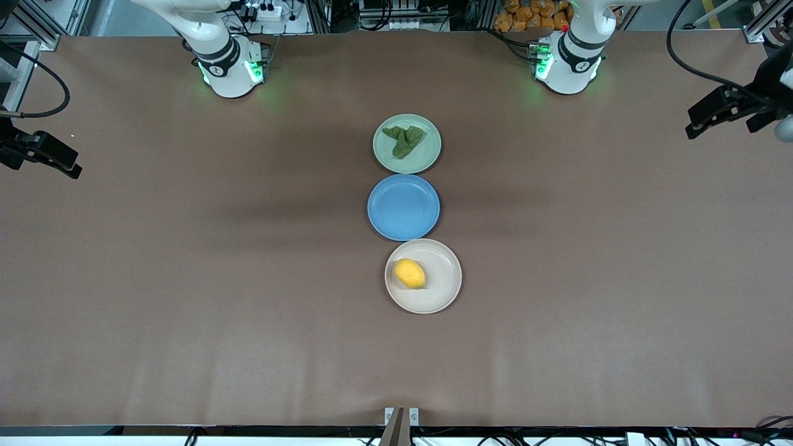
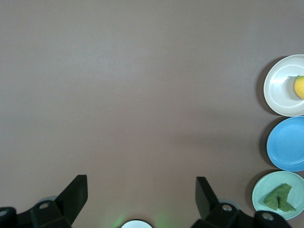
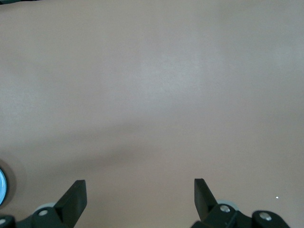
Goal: Place lemon and lettuce in plates
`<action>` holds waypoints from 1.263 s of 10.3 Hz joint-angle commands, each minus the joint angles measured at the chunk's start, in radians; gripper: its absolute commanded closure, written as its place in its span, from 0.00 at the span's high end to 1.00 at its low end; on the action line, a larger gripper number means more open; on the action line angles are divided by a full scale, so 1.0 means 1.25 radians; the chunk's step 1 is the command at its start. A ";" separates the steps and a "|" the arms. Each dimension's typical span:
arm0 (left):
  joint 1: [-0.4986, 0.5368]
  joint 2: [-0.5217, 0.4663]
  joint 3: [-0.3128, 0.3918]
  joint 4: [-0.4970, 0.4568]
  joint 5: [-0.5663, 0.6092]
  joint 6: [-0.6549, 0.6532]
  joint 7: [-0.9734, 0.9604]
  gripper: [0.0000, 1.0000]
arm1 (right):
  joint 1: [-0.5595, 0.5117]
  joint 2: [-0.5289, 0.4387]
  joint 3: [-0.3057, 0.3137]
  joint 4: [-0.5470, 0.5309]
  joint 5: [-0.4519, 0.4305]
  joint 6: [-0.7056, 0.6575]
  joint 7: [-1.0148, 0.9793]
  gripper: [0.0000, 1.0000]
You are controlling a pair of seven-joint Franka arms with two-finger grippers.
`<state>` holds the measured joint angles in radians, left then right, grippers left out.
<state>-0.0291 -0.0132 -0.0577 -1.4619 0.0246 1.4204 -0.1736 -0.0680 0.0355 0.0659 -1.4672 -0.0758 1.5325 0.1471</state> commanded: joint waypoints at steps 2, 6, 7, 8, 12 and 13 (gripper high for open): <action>0.021 0.008 -0.015 0.001 0.001 0.012 0.010 1.00 | -0.008 -0.005 0.003 -0.011 0.004 0.007 -0.010 1.00; 0.050 0.025 -0.040 0.018 0.001 0.031 0.008 1.00 | -0.007 -0.005 0.003 -0.011 0.005 0.006 -0.010 1.00; 0.049 0.020 -0.040 0.020 0.001 0.047 0.004 1.00 | -0.005 -0.005 0.003 -0.011 0.005 0.007 -0.010 1.00; 0.053 0.018 -0.040 0.020 -0.004 0.059 0.010 1.00 | -0.003 -0.005 0.004 -0.011 0.005 0.007 -0.011 1.00; 0.047 0.020 -0.039 0.025 -0.004 0.099 0.017 1.00 | 0.011 -0.004 0.009 -0.011 0.008 0.005 -0.035 1.00; 0.053 0.019 -0.036 0.028 -0.004 0.102 0.020 1.00 | 0.011 -0.005 0.009 -0.011 0.011 0.005 -0.035 1.00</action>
<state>0.0173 0.0139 -0.0984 -1.4413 0.0245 1.5408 -0.1736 -0.0522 0.0360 0.0768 -1.4736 -0.0737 1.5333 0.1217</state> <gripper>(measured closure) 0.000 0.000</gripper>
